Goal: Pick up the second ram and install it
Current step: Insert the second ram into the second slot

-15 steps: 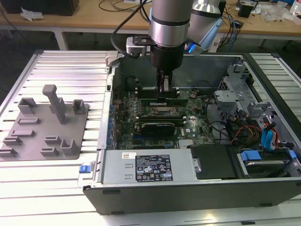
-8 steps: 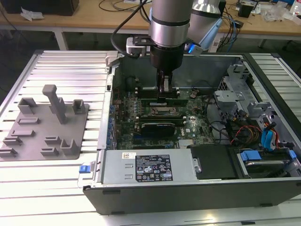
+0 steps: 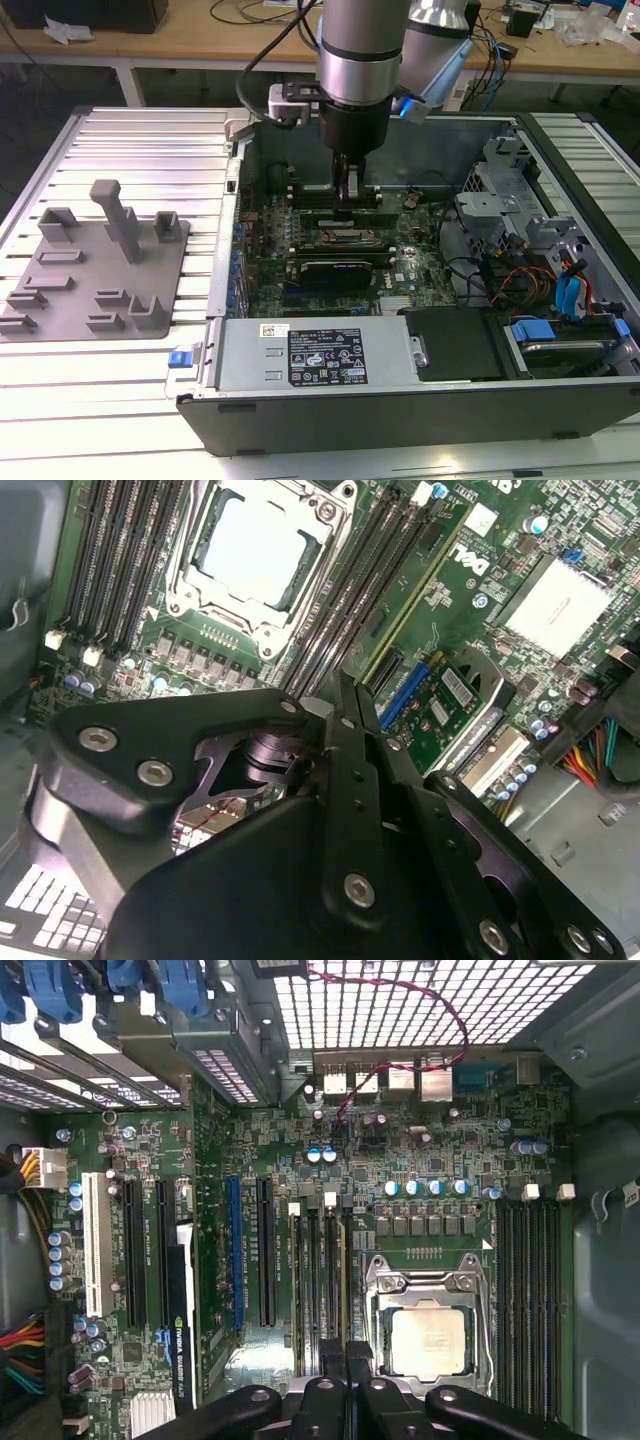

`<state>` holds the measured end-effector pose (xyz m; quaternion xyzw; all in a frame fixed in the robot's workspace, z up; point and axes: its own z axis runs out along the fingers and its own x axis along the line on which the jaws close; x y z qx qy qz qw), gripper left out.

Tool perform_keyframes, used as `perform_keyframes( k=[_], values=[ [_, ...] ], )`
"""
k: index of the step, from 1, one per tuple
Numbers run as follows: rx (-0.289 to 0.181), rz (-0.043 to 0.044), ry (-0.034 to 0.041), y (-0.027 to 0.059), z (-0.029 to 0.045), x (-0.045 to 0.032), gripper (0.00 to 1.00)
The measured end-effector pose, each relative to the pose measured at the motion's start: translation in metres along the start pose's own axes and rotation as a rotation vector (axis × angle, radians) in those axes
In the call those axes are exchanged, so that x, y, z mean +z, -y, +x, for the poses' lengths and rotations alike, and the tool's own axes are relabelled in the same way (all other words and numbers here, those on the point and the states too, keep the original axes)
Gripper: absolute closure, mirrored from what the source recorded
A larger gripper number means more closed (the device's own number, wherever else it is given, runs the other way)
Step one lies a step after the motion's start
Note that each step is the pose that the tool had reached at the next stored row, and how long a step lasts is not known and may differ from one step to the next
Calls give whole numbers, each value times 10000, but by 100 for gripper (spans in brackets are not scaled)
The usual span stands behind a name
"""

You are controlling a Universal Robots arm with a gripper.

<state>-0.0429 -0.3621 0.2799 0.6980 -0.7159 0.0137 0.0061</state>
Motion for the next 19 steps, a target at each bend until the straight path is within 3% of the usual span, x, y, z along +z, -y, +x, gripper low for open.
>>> perform_keyframes(
  k=[2, 8, 19],
  values=[
    [-1, 0, -1, -1, -2, 90, 91],
    [0, 0, 1, -3, -5, 216, 91],
    [-14, 1, 2, -23, -8, 363, 91]
  ],
)
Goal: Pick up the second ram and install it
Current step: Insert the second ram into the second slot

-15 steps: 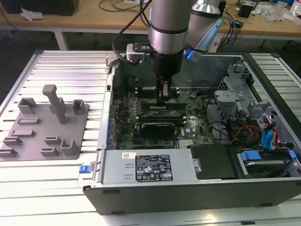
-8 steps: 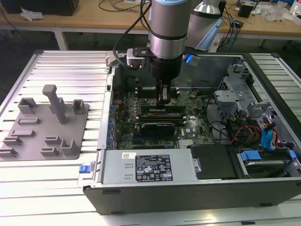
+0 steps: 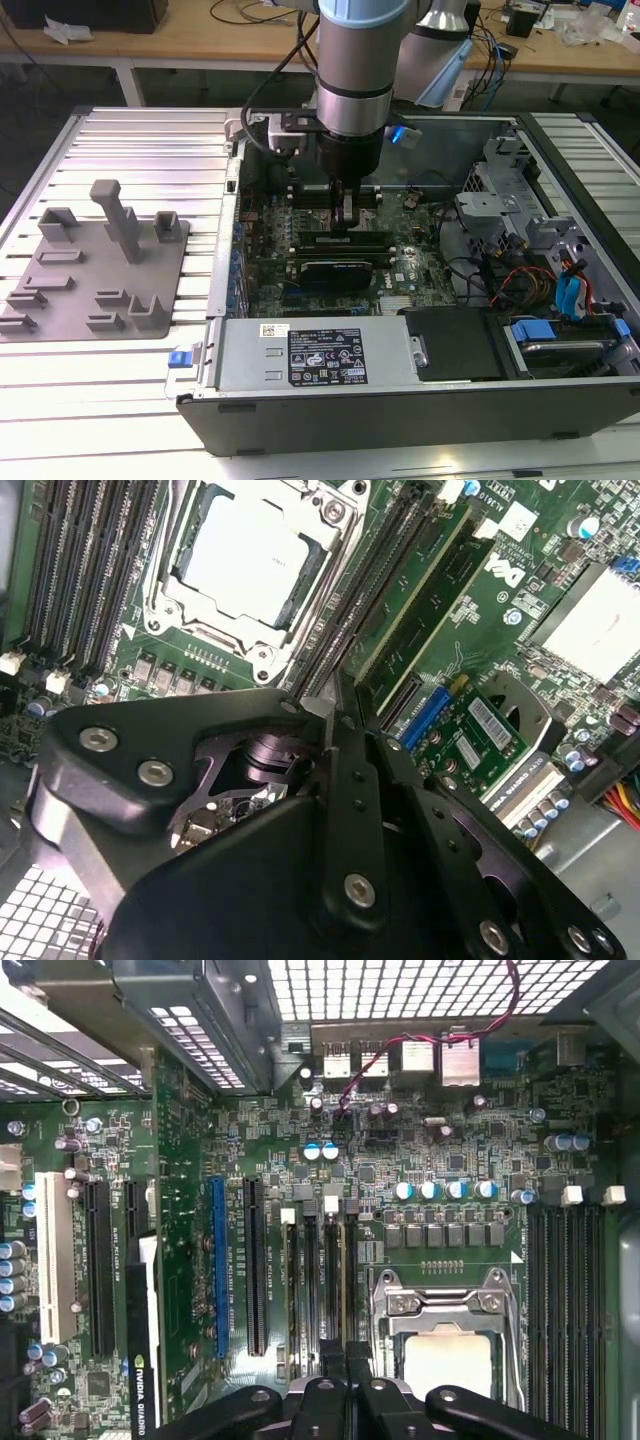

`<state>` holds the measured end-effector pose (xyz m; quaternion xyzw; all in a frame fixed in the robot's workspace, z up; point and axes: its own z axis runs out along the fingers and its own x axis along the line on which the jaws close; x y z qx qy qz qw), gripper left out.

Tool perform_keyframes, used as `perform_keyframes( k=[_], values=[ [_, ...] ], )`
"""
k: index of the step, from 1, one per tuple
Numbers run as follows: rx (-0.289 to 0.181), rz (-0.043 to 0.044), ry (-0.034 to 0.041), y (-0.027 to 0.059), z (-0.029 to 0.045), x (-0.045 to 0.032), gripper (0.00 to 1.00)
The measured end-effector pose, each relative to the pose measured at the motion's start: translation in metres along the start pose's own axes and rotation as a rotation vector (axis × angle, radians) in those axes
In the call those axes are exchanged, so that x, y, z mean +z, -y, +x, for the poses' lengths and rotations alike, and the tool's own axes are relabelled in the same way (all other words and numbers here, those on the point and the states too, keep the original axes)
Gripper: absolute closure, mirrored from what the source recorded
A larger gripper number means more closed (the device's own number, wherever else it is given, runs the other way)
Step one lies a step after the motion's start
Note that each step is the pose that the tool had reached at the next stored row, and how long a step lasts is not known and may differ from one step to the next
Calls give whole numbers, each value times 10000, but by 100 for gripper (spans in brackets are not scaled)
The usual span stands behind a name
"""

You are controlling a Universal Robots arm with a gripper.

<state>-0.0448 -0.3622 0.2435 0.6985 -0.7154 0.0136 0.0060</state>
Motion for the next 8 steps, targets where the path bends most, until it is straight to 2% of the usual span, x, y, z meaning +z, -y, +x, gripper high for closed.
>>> perform_keyframes(
  k=[8],
  values=[
    [-35, -1, -5, -9, 17, 37, 91]
  ],
)
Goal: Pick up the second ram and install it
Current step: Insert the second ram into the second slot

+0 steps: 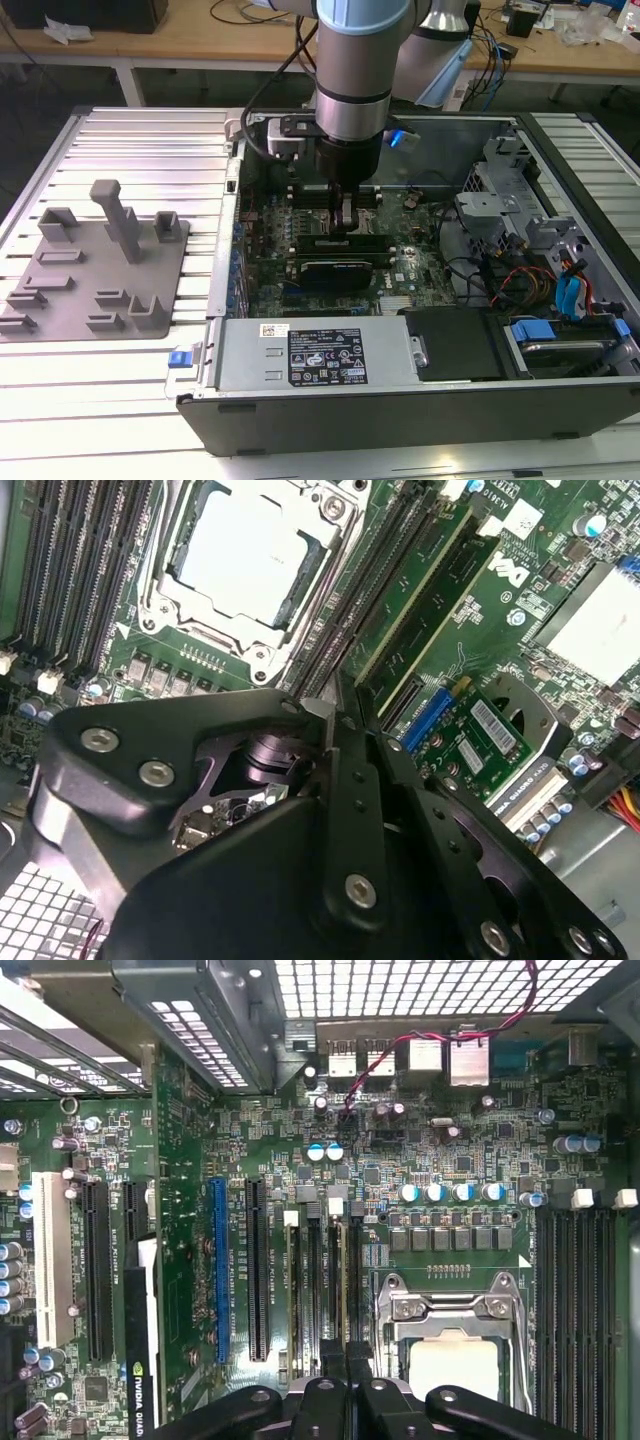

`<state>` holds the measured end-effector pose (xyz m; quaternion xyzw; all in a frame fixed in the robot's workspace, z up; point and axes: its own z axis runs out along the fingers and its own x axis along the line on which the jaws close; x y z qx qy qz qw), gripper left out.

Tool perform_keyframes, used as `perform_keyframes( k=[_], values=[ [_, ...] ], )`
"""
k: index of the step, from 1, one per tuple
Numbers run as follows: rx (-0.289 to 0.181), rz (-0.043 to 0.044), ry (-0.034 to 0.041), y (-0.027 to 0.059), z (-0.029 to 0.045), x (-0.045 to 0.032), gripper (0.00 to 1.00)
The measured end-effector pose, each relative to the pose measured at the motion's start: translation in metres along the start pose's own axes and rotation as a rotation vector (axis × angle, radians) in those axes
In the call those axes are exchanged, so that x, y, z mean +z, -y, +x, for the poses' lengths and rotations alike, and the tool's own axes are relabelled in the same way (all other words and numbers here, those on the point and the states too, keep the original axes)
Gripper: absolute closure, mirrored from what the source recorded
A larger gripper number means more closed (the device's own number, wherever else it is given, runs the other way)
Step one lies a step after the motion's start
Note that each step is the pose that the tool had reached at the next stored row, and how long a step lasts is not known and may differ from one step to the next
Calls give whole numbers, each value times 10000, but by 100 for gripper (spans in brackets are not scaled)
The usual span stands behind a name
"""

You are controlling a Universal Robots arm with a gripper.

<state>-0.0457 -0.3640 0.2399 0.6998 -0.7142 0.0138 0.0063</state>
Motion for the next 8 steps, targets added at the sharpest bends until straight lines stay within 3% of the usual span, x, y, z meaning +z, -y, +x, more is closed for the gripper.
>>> perform_keyframes(
  k=[8],
  values=[
    [1, 2, 3, 1, 4, 8, 91]
  ],
)
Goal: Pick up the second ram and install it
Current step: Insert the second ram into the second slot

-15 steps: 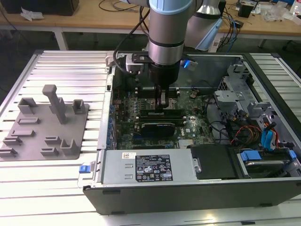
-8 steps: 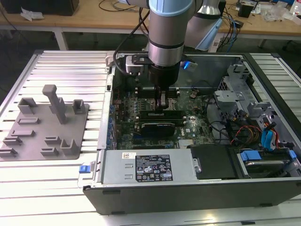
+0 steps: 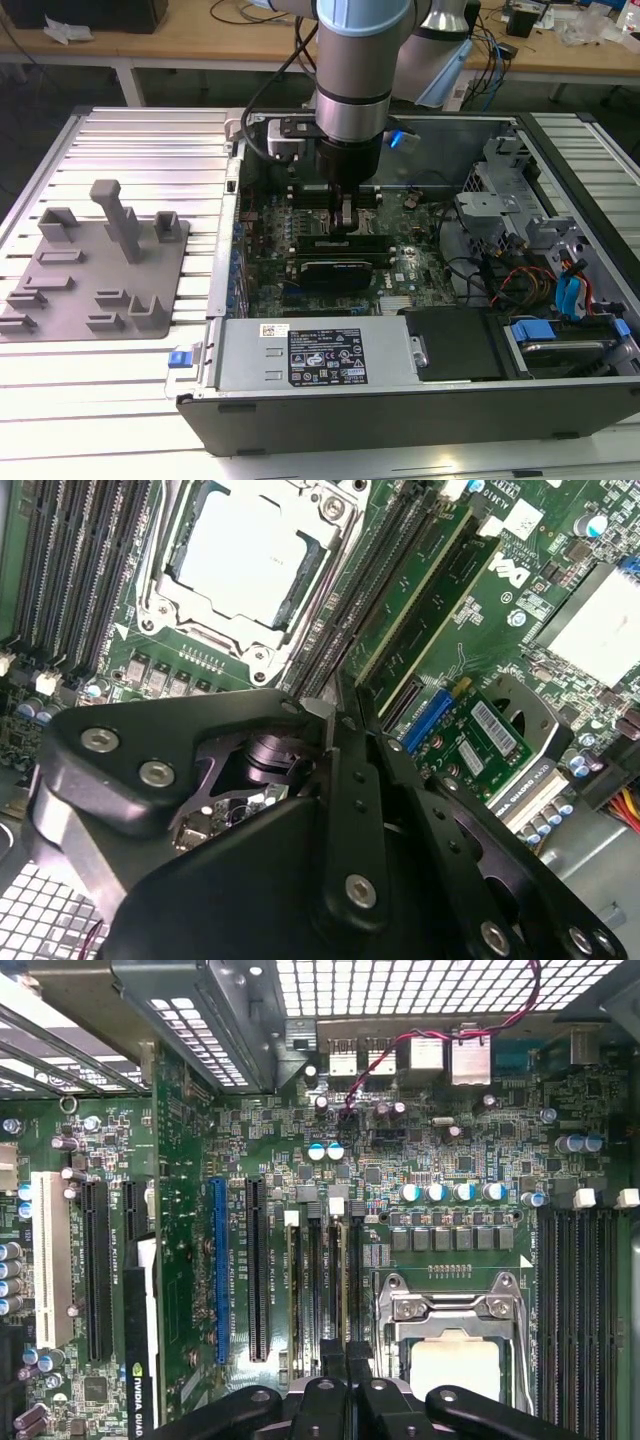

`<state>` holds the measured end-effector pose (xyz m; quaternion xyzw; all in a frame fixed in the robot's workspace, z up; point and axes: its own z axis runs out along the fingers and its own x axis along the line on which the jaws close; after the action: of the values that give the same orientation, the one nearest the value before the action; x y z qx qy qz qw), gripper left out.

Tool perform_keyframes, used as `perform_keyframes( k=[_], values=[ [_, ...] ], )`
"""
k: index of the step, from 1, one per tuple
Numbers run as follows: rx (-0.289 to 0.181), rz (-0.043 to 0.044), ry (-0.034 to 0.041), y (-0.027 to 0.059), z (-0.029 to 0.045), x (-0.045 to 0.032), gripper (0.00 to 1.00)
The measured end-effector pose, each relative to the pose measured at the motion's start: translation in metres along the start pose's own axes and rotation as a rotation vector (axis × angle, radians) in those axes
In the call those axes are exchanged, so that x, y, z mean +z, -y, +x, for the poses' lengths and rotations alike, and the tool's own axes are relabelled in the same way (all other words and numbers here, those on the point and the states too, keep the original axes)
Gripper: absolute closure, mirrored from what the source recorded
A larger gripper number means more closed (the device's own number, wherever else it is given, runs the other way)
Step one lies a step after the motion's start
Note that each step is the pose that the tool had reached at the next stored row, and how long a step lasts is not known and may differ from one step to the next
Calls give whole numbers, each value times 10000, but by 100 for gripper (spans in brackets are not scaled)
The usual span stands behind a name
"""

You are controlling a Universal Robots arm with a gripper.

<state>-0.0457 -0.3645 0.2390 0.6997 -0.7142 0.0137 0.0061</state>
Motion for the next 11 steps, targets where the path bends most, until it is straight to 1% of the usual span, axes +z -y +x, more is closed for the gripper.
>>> perform_keyframes(
  k=[11],
  values=[
    [-1, 0, 4, 0, 0, 25, 91]
  ],
)
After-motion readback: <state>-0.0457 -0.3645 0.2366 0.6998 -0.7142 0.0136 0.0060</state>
